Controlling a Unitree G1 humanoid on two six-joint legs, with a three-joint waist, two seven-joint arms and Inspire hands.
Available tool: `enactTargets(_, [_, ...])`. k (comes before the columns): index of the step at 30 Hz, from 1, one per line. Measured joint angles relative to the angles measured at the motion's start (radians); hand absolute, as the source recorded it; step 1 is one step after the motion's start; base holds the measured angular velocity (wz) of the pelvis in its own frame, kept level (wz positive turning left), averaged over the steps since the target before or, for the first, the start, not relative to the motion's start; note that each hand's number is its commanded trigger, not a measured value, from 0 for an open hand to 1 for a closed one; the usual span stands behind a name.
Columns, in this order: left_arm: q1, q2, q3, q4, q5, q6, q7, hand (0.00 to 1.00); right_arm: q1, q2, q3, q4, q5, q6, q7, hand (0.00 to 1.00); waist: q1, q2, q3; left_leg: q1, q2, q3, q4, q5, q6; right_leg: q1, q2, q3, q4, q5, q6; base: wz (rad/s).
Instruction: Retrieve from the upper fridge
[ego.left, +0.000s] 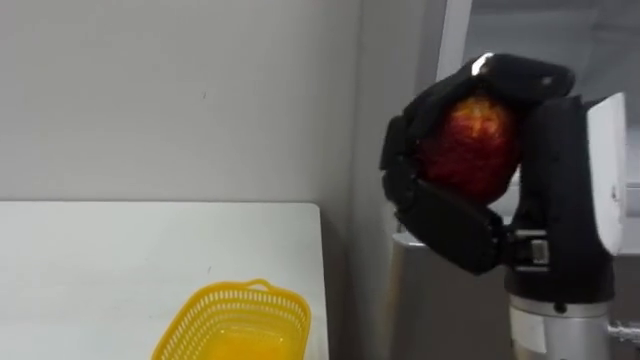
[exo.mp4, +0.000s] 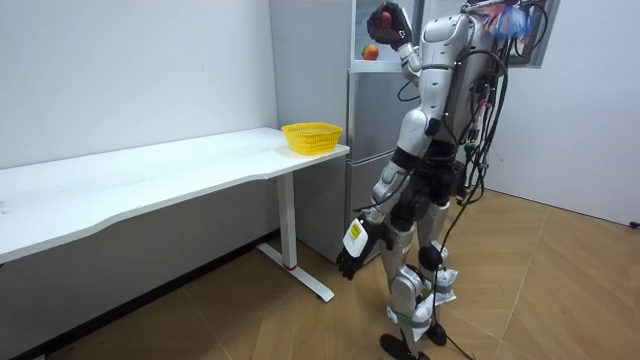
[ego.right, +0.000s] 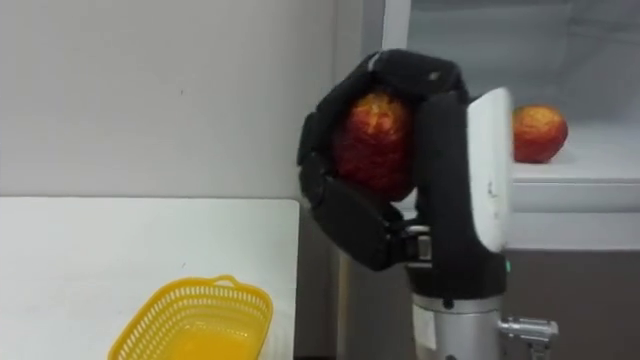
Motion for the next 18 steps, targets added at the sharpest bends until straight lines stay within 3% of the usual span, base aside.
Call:
enactTargets(2, [-0.003, 0.005, -0.007, -0.001, 0.000, -0.009, 0.000, 0.00, 0.000, -0.005, 0.032, 0.008, -0.012, -0.015, 0.018, 1.00, 0.016, -0.009, 0.0024, 0.007, 0.001, 0.000, -0.002, 0.000, 0.000, 0.005, 0.001, 0.000, 0.000, 0.000, 0.000, 0.02])
enactTargets(3, [-0.006, 0.007, -0.009, -0.001, 0.000, -0.013, -0.002, 0.00, 0.000, -0.012, 0.049, 0.021, -0.016, -0.026, 0.033, 1.00, 0.024, -0.017, 0.0090, 0.014, 0.001, -0.004, -0.003, 0.000, 0.000, 0.014, 0.001, -0.003, -0.001, 0.000, 0.000, 0.06])
enactTargets(6, [-0.015, 0.013, -0.007, -0.004, 0.008, -0.016, -0.024, 0.00, -0.002, -0.025, 0.075, 0.052, -0.067, -0.030, 0.076, 1.00, 0.049, -0.035, 0.0180, 0.010, -0.001, -0.010, 0.002, -0.001, 0.000, 0.017, -0.001, -0.008, -0.003, 0.000, 0.000, 0.07])
enactTargets(13, [-0.014, 0.019, -0.005, -0.012, 0.022, -0.009, -0.045, 0.00, -0.051, -0.026, 0.108, 0.145, -0.135, -0.011, 0.120, 1.00, 0.084, -0.062, 0.0184, -0.011, -0.010, -0.058, 0.018, -0.001, 0.001, 0.016, -0.008, -0.049, -0.003, -0.001, 0.001, 0.17])
enactTargets(18, [-0.005, 0.030, -0.005, -0.010, 0.040, 0.002, -0.045, 0.00, -0.067, -0.024, 0.116, 0.263, -0.149, -0.006, 0.117, 1.00, 0.139, -0.074, 0.0146, -0.012, -0.011, -0.067, 0.018, -0.001, 0.002, 0.017, -0.010, -0.057, -0.003, -0.001, 0.002, 0.05])
